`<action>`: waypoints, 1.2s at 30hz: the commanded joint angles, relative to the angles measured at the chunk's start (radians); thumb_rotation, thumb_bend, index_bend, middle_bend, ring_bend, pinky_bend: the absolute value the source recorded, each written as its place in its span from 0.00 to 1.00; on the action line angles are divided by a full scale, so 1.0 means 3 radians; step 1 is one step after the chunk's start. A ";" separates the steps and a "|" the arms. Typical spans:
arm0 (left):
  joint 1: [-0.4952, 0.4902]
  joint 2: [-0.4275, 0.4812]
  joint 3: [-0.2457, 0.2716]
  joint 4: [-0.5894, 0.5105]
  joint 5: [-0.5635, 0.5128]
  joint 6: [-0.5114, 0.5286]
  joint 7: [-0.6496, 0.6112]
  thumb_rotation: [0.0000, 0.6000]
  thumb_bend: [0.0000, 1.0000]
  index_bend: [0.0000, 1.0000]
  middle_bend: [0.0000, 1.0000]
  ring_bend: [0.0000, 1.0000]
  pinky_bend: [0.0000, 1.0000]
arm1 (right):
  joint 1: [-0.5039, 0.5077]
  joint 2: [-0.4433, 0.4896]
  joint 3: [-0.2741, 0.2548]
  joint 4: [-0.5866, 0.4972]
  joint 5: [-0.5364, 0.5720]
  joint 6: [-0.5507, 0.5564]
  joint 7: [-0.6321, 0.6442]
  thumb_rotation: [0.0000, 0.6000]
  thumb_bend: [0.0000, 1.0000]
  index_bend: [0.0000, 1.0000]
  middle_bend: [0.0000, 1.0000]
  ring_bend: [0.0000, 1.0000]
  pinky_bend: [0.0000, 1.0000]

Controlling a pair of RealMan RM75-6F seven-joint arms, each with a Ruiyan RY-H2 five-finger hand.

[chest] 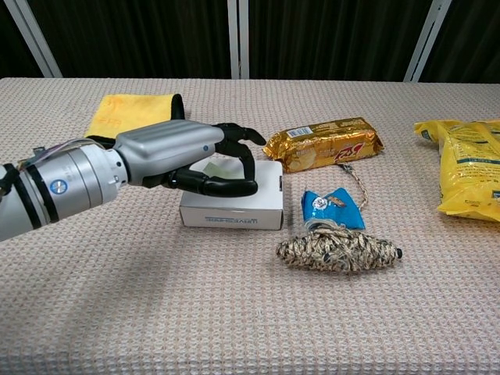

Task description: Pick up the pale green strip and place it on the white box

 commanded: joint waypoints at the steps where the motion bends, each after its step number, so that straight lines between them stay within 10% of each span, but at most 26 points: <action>1: -0.0006 -0.0007 -0.0014 -0.0005 -0.0003 0.0003 0.0002 0.00 0.00 0.37 0.08 0.00 0.12 | -0.0001 -0.0003 -0.0002 0.0003 -0.0003 0.0004 0.0000 1.00 0.32 0.00 0.00 0.00 0.00; 36: -0.0071 -0.0125 -0.0043 0.0127 -0.0078 -0.0096 0.0038 0.00 0.00 0.36 0.08 0.00 0.12 | -0.0013 -0.0010 0.0013 0.0059 0.0028 0.0007 0.0051 1.00 0.32 0.00 0.00 0.00 0.00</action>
